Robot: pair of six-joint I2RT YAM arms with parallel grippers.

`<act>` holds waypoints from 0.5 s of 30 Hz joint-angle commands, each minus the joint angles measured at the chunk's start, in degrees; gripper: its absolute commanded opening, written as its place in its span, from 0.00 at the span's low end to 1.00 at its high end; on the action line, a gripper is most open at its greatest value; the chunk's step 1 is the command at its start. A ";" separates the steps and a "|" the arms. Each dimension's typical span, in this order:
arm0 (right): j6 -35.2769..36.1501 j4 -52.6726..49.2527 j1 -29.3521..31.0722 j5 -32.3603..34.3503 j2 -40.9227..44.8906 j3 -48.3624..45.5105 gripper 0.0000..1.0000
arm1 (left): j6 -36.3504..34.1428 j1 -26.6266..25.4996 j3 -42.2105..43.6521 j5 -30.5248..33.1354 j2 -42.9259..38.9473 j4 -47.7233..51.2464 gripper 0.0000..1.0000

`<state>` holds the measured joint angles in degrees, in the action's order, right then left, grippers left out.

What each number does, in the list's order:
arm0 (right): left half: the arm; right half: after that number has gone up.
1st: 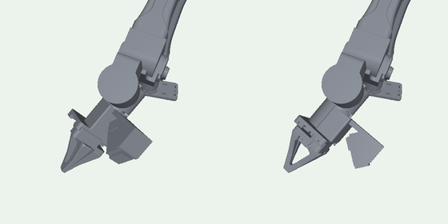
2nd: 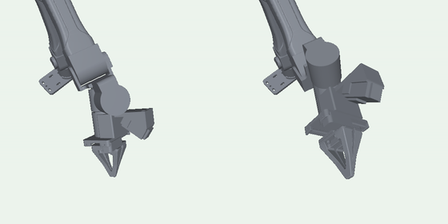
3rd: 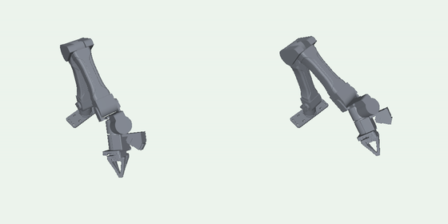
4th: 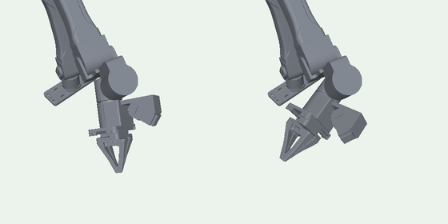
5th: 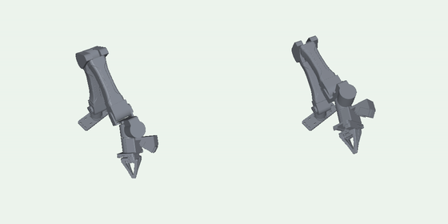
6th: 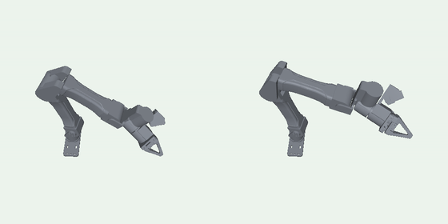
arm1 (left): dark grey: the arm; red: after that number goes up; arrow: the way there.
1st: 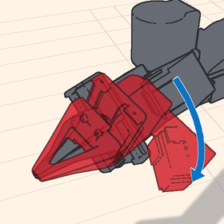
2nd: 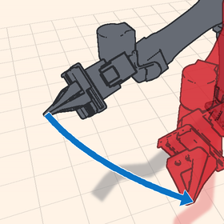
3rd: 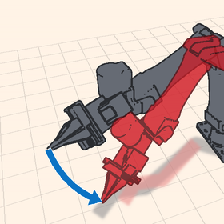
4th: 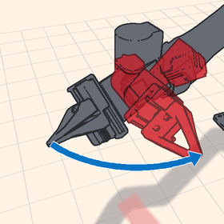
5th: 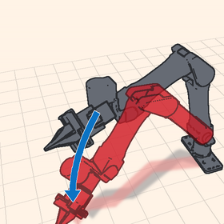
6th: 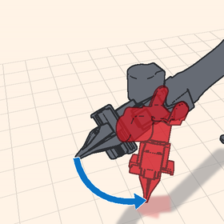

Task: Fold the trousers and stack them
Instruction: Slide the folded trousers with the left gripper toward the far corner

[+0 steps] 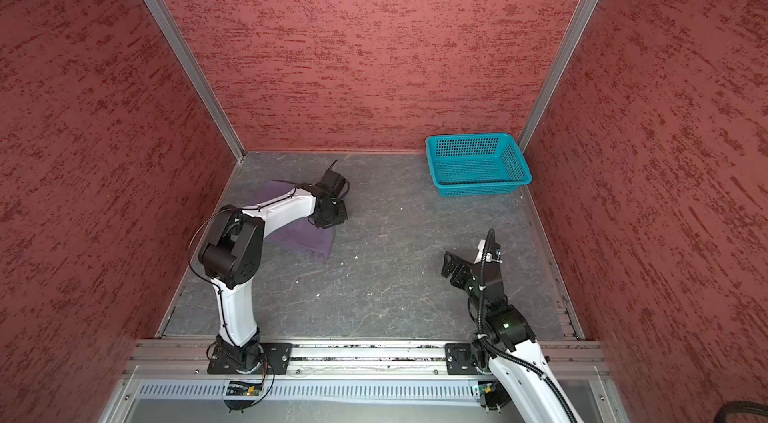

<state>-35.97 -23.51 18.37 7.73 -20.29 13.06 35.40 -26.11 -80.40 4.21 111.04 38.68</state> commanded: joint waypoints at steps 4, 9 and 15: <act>0.98 2.41 -0.18 -3.07 -3.14 0.33 0.99 | -0.35 -2.03 6.57 1.45 -11.96 0.89 0.28; 2.24 4.17 -0.18 -4.79 -5.21 0.71 0.99 | 2.83 0.83 17.98 -1.29 -18.91 -1.93 0.29; 2.79 7.92 -0.18 -5.86 -6.52 0.40 0.99 | 5.03 5.94 27.58 -3.40 -21.50 -6.49 0.30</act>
<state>-34.04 -19.84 18.35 3.77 -26.41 13.04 38.61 -21.91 -54.92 2.59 90.63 35.35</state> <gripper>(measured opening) 0.989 0.301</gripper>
